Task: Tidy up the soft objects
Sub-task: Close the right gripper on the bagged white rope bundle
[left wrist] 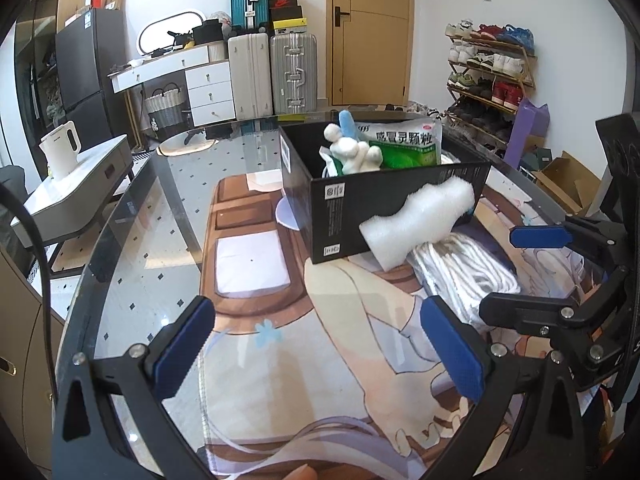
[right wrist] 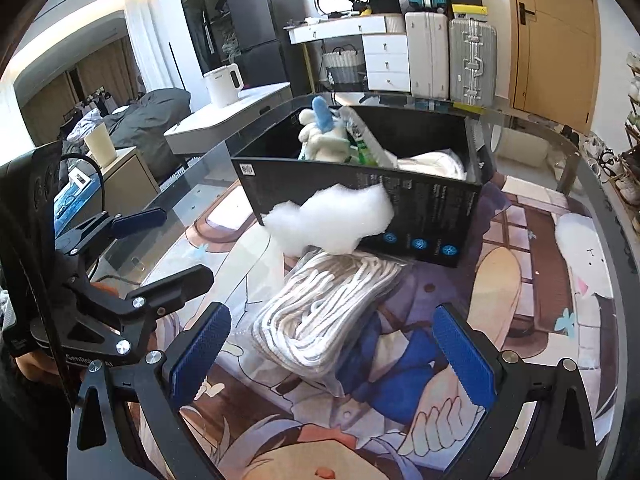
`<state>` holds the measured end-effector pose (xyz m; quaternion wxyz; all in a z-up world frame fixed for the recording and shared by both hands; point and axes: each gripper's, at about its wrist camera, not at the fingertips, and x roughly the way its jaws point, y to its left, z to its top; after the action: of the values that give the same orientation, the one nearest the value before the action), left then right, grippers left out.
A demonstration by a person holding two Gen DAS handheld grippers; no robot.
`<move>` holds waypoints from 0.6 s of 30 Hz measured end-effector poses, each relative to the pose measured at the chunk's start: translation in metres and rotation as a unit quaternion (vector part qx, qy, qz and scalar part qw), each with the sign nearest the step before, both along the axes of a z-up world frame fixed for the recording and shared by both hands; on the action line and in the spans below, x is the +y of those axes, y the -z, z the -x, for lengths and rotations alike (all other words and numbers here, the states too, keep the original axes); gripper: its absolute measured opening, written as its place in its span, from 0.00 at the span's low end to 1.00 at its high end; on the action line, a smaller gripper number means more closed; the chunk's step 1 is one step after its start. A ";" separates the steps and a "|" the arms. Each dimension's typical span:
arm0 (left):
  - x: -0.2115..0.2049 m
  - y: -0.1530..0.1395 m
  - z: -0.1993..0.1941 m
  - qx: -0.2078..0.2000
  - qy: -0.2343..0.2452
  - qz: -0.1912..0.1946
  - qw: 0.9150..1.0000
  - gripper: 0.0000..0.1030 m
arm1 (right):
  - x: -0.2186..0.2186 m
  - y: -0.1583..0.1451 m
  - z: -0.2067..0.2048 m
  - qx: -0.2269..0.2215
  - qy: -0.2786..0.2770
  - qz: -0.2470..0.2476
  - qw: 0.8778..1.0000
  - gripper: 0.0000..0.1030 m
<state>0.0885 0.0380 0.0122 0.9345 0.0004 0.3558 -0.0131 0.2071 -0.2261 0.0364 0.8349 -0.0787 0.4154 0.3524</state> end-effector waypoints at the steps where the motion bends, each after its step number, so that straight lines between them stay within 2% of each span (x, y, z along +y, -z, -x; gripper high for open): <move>1: 0.001 0.001 0.000 0.002 -0.001 0.001 1.000 1.00 | 0.002 0.001 -0.001 0.001 0.002 0.002 1.000 0.99; 7: 0.007 0.005 -0.001 0.004 -0.004 0.010 1.000 1.00 | 0.009 0.010 -0.007 0.016 0.010 0.027 0.999 0.99; 18: 0.015 0.009 -0.002 0.010 -0.002 0.031 0.999 1.00 | 0.007 0.020 -0.020 0.037 0.022 0.041 0.998 0.99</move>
<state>0.0906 0.0527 0.0034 0.9304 -0.0294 0.3646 -0.0220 0.2269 -0.2189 0.0168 0.8223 -0.0909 0.4620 0.3195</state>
